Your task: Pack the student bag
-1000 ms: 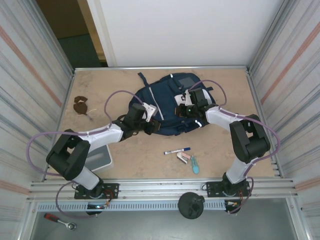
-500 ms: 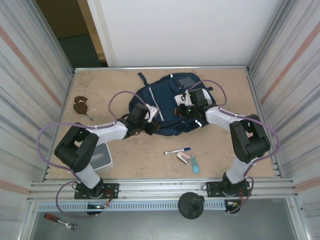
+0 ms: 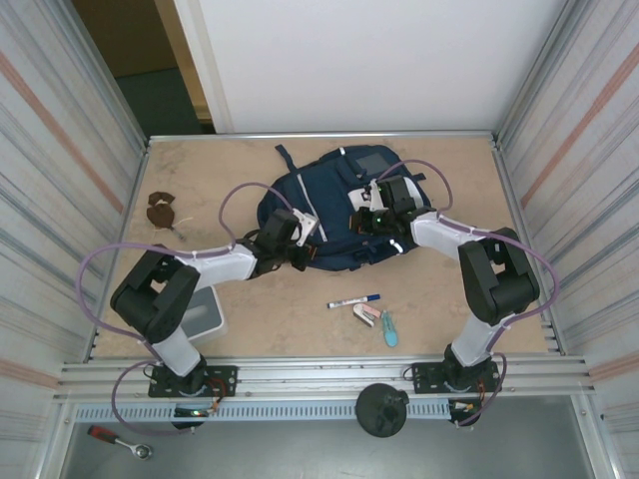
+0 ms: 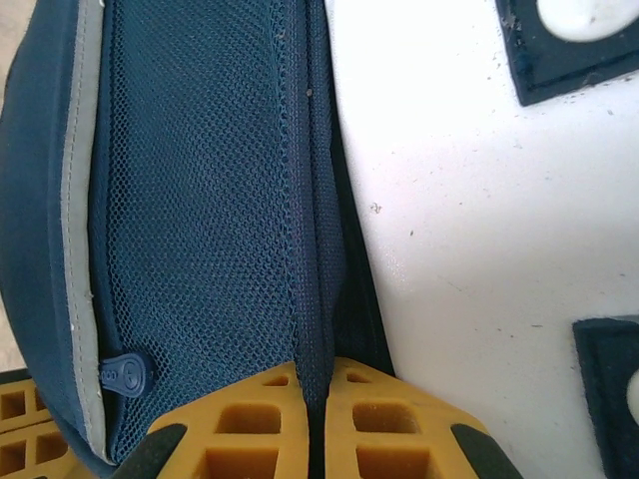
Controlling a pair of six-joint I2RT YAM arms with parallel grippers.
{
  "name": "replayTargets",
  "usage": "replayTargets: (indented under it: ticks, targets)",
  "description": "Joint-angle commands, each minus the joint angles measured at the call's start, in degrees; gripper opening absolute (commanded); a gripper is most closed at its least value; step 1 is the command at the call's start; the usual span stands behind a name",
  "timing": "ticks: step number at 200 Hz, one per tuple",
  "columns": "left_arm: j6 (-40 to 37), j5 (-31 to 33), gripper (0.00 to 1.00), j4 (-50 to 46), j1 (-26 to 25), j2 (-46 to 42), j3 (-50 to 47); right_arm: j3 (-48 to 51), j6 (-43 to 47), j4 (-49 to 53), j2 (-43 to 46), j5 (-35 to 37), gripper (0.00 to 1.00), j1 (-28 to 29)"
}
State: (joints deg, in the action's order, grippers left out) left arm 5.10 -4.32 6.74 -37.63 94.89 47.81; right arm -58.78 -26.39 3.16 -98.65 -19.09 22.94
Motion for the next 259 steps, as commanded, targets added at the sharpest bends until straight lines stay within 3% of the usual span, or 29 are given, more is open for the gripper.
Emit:
replayTargets:
  ticks: [1, 44, 87, 105, 123, 134, 202, 259]
  targets:
    - [-3.6, 9.2, 0.00, -1.0, 0.4, -3.4, -1.6, -2.3, 4.2, 5.9, -0.1, -1.2, 0.00, -1.7]
    - [-9.5, 12.2, 0.00, -3.6, 0.4, -2.5, 0.8, -5.8, 13.5, 11.7, -1.6, -5.9, 0.00, -2.3]
    - [-9.7, 5.7, 0.00, -2.3, 0.0, -2.9, 1.4, -11.7, 16.8, 16.5, -4.7, -6.3, 0.00, -2.4]
    - [-8.3, 2.5, 0.00, -0.6, -0.3, -3.5, 0.7, -11.9, 14.4, 16.5, -3.7, -5.9, 0.13, -2.5]
    - [-7.3, 1.5, 0.00, 0.6, -0.5, -4.1, -0.1, -9.1, 11.7, 15.5, 0.4, -5.5, 0.38, -2.5]
    - [-7.1, 1.5, 0.00, 0.8, -0.6, -4.4, -0.3, -5.9, 9.8, 14.3, 4.0, -4.6, 0.44, -2.8]
    - [-6.6, 1.9, 0.00, 0.5, -0.7, -5.3, -1.3, 18.5, -4.1, 7.8, 23.6, 6.2, 0.61, -9.1]
    - [-7.1, 1.4, 0.00, 0.2, -2.4, -4.2, -0.9, 13.4, -6.0, 1.9, 13.3, 6.0, 0.61, -10.6]
